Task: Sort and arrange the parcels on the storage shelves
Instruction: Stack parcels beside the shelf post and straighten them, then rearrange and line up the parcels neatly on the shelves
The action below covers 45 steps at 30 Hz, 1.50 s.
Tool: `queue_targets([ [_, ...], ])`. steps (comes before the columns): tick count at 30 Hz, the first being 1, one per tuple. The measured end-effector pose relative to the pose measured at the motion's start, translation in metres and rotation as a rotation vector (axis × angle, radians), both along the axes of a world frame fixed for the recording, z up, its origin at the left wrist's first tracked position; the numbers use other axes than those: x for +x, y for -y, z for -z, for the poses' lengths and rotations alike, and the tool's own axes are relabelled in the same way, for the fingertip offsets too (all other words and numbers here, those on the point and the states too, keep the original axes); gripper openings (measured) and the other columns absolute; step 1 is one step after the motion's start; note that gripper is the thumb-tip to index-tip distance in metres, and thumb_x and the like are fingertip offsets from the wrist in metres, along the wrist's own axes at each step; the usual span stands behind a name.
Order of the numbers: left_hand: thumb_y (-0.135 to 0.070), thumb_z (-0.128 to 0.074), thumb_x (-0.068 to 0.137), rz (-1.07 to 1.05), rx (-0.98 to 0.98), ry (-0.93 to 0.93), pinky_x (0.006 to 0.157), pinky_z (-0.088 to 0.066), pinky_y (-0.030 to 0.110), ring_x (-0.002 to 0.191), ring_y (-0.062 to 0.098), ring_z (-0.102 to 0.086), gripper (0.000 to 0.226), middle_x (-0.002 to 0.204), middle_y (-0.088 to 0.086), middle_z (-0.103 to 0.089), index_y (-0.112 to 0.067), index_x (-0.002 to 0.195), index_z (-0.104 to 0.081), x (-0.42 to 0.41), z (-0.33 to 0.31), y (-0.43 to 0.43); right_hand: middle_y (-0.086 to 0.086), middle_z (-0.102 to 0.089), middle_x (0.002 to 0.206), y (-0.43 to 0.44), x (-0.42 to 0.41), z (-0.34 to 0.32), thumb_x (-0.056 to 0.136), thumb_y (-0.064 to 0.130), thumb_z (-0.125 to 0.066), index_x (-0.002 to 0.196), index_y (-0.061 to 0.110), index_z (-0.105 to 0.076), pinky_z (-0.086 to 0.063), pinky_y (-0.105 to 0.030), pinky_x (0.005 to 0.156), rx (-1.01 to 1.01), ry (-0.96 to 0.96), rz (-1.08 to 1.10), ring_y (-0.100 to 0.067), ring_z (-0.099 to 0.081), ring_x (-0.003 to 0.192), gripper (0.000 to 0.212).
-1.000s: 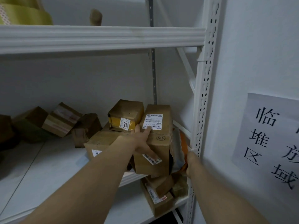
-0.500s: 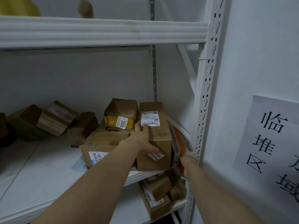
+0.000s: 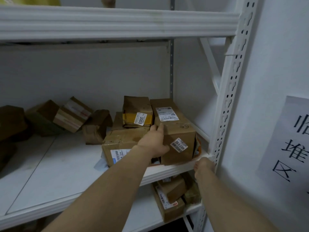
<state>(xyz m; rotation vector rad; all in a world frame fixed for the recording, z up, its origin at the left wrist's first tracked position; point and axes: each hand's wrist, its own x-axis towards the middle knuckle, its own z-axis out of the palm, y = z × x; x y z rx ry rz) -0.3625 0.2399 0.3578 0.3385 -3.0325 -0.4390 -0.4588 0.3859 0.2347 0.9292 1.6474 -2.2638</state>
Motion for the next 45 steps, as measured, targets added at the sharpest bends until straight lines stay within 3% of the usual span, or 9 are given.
queue_targets([
  [4,-0.028,-0.059,0.086,0.040,-0.045,-0.097,0.095,-0.048,0.038,0.119,0.029,-0.050,0.069,0.139,0.009,-0.040,-0.017,0.146,-0.028,0.019,-0.011,0.018,-0.014,-0.056,0.086,0.021,0.029,-0.002,0.095,0.013,-0.045,0.122,0.000,-0.054,-0.042,-0.033,0.056,0.013,0.038,-0.004,-0.024,-0.049,0.067,0.032],
  [8,-0.024,-0.055,0.089,0.032,-0.094,-0.140,0.091,-0.048,0.037,0.119,0.029,-0.050,0.055,0.134,0.009,-0.046,-0.013,0.140,-0.039,0.043,-0.016,0.054,-0.026,-0.051,0.131,0.054,0.063,-0.019,0.098,0.015,-0.045,0.137,-0.008,-0.041,-0.044,-0.042,0.093,0.117,0.051,0.000,-0.039,-0.052,0.118,0.046],
  [13,-0.024,-0.056,0.088,0.009,-0.108,-0.152,0.093,-0.049,0.041,0.115,0.029,-0.053,0.048,0.126,0.008,-0.050,-0.014,0.134,-0.047,0.084,-0.017,0.120,-0.022,-0.055,0.126,0.113,0.111,-0.047,0.096,0.016,-0.043,0.131,-0.005,-0.047,-0.045,-0.040,0.081,0.313,0.059,0.036,-0.038,-0.055,0.114,0.040],
  [22,-0.031,-0.054,0.089,-0.082,-0.067,-0.157,0.087,-0.052,0.039,0.100,0.027,-0.058,0.028,0.113,0.006,-0.059,-0.021,0.114,-0.059,0.150,-0.017,0.237,-0.017,-0.035,0.145,0.232,0.175,-0.103,0.094,0.015,-0.047,0.140,0.007,-0.039,-0.026,-0.042,0.111,0.514,-0.280,0.202,-0.035,-0.031,0.134,0.047],
  [27,-0.018,-0.052,0.092,-0.138,-0.090,-0.110,0.084,-0.049,0.034,0.104,0.028,-0.057,0.029,0.117,0.008,-0.056,-0.012,0.119,-0.055,0.169,-0.016,0.283,-0.010,-0.060,0.125,0.297,0.182,-0.121,0.087,0.012,-0.056,0.125,0.013,-0.058,-0.042,-0.036,0.100,0.612,-0.633,-0.103,-0.031,-0.053,0.118,0.038],
  [33,-0.018,-0.057,0.090,-0.211,-0.065,-0.084,0.087,-0.051,0.036,0.107,0.027,-0.058,0.036,0.119,0.011,-0.059,-0.011,0.125,-0.056,0.168,-0.011,0.336,-0.006,-0.052,0.131,0.362,0.163,-0.138,0.079,0.015,-0.073,0.133,0.009,-0.048,-0.040,-0.025,0.093,0.675,-0.756,-0.626,-0.027,-0.049,0.124,0.060],
  [38,-0.022,-0.053,0.092,-0.281,-0.069,-0.061,0.085,-0.048,0.033,0.109,0.027,-0.057,0.038,0.123,0.010,-0.058,-0.014,0.130,-0.051,0.149,-0.010,0.373,-0.012,-0.026,0.155,0.413,0.115,-0.144,0.065,0.026,-0.086,0.153,0.010,-0.011,-0.030,-0.033,0.114,0.851,-0.811,-0.844,-0.028,-0.024,0.143,0.117],
  [42,-0.027,-0.052,0.093,-0.323,-0.067,-0.056,0.083,-0.052,0.036,0.105,0.027,-0.060,0.037,0.119,0.008,-0.061,-0.017,0.129,-0.050,0.133,-0.009,0.395,-0.011,-0.005,0.160,0.439,0.081,-0.144,0.069,0.026,-0.083,0.152,0.015,0.015,-0.017,-0.044,0.119,0.871,-0.827,-0.962,-0.029,-0.006,0.148,0.129],
  [45,-0.031,-0.054,0.091,-0.350,-0.063,-0.044,0.085,-0.053,0.039,0.105,0.027,-0.061,0.041,0.118,0.008,-0.062,-0.016,0.129,-0.050,0.125,-0.006,0.404,-0.010,-0.014,0.159,0.445,0.068,-0.142,0.067,0.024,-0.084,0.151,0.018,0.019,-0.023,-0.046,0.117,0.883,-0.817,-1.026,-0.031,-0.013,0.146,0.132],
])
